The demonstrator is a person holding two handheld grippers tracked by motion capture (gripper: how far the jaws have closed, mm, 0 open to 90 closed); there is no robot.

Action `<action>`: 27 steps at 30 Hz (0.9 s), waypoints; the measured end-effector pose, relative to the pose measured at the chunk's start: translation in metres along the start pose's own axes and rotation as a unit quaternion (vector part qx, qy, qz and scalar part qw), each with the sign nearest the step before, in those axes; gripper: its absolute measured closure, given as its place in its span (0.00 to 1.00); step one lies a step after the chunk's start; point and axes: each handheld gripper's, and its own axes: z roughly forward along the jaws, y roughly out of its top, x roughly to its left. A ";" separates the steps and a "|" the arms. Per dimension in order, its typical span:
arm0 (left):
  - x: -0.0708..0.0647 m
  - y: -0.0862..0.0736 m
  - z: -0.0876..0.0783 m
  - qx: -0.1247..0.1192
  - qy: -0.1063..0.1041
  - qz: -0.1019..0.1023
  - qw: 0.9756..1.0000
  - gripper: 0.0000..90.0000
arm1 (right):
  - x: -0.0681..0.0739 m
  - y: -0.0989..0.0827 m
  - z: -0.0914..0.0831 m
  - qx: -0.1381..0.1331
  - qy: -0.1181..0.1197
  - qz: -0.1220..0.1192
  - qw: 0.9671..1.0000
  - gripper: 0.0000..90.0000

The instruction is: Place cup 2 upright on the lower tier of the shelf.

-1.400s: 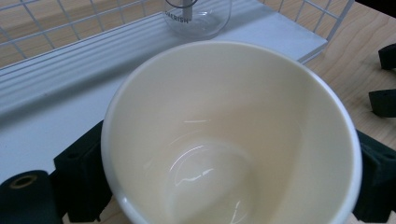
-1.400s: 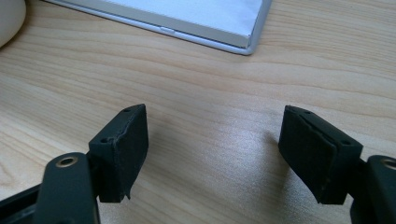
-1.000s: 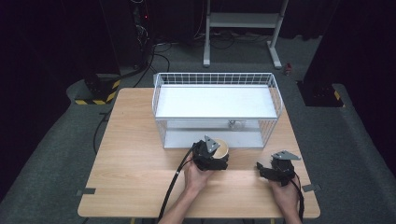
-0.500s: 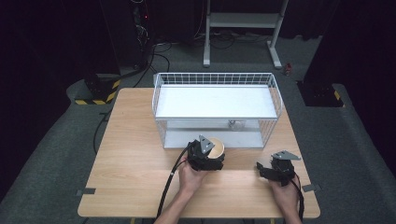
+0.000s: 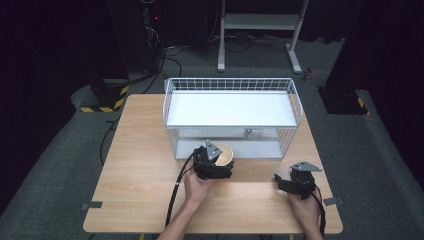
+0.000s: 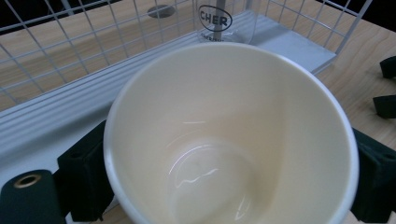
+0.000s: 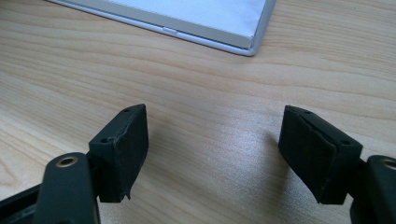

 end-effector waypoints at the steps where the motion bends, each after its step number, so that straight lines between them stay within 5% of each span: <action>1: 0.001 0.001 0.000 0.000 0.001 0.000 1.000 0.11 | 0.000 0.000 0.000 0.000 0.000 0.000 1.000 0.27; 15: 0.024 0.003 0.010 -0.008 0.018 -0.032 0.999 0.11 | 0.000 0.000 0.000 0.001 0.001 0.001 1.000 0.27; 27: 0.031 0.009 0.019 0.002 0.036 -0.022 0.999 0.11 | 0.000 0.000 0.000 0.000 0.001 -0.001 1.000 0.27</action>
